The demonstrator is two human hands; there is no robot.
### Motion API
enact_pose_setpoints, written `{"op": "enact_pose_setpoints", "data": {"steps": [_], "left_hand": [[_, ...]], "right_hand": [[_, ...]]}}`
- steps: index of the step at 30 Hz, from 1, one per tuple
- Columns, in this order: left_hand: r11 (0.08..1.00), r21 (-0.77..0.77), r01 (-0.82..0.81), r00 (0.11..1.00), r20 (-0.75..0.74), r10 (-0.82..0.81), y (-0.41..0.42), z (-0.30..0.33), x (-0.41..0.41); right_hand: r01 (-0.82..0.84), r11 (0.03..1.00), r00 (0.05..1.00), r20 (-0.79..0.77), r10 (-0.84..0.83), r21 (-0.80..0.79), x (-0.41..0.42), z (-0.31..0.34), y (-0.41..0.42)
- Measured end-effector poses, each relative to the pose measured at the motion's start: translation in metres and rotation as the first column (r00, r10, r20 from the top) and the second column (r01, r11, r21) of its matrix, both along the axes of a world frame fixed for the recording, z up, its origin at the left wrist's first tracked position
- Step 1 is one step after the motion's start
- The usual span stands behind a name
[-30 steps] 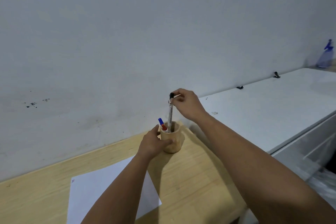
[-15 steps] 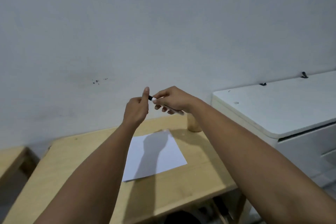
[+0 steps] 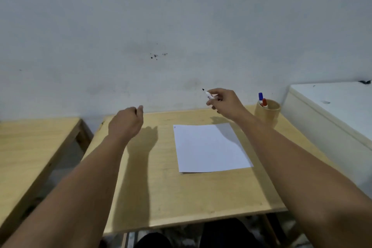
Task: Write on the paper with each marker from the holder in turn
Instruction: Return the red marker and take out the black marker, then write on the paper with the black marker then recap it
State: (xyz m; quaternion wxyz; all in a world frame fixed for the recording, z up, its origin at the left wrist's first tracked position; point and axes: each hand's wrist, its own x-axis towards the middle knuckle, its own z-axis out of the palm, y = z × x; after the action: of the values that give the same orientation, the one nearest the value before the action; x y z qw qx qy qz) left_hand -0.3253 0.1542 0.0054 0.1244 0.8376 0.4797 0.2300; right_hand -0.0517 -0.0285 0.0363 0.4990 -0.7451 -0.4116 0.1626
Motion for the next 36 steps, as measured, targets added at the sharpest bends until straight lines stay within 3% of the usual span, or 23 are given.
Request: {"op": "enact_pose_setpoints", "data": {"steps": [3, 7, 12, 14, 16, 18, 20, 23, 27, 33, 36], "left_hand": [[0.994, 0.032, 0.102, 0.955, -0.283, -0.089, -0.005, -0.043, 0.02], [0.984, 0.045, 0.17, 0.927, -0.345, -0.145, -0.012, -0.077, 0.031], [0.984, 0.033, 0.174, 0.916, -0.373, -0.149, -0.011, -0.075, 0.03], [0.994, 0.018, 0.107, 0.946, -0.31, -0.096, -0.016, -0.073, 0.027], [0.981, 0.173, 0.09, 0.974, -0.22, -0.051, -0.023, -0.07, 0.024], [0.926, 0.339, 0.168, 0.979, -0.168, -0.116, -0.032, -0.068, 0.024], [0.867, 0.404, 0.291, 0.957, -0.139, -0.256, -0.048, -0.065, 0.027], [0.861, 0.29, 0.417, 0.909, -0.142, -0.392, -0.072, -0.068, 0.031], [0.852, 0.081, 0.518, 0.835, -0.265, -0.482, -0.072, -0.086, 0.027], [0.858, 0.039, 0.513, 0.835, -0.254, -0.488, -0.071, -0.098, 0.025], [0.867, 0.009, 0.499, 0.842, -0.243, -0.482, -0.07, -0.1, 0.025]], "right_hand": [[0.054, 0.991, 0.94, -0.34, -0.01, 0.119, -0.005, -0.011, 0.016], [0.063, 0.976, 0.805, -0.589, 0.073, 0.207, -0.003, -0.024, 0.028], [0.116, 0.953, 0.62, -0.77, 0.151, 0.28, -0.002, -0.029, 0.029], [0.106, 0.944, 0.617, -0.765, 0.183, 0.312, -0.003, -0.031, 0.027], [0.09, 0.942, 0.662, -0.726, 0.186, 0.323, -0.007, -0.035, 0.026], [0.118, 0.951, 0.731, -0.673, 0.112, 0.287, -0.013, -0.036, 0.027], [0.169, 0.954, 0.787, -0.617, 0.021, 0.248, -0.019, -0.038, 0.033], [0.15, 0.967, 0.843, -0.537, -0.017, 0.206, -0.031, -0.046, 0.042], [0.092, 0.99, 0.914, -0.404, -0.04, 0.109, -0.052, -0.066, 0.057], [0.041, 0.999, 0.906, -0.421, -0.03, 0.017, -0.075, -0.091, 0.074], [0.049, 0.999, 0.934, -0.354, -0.046, -0.001, -0.078, -0.1, 0.081]]}}
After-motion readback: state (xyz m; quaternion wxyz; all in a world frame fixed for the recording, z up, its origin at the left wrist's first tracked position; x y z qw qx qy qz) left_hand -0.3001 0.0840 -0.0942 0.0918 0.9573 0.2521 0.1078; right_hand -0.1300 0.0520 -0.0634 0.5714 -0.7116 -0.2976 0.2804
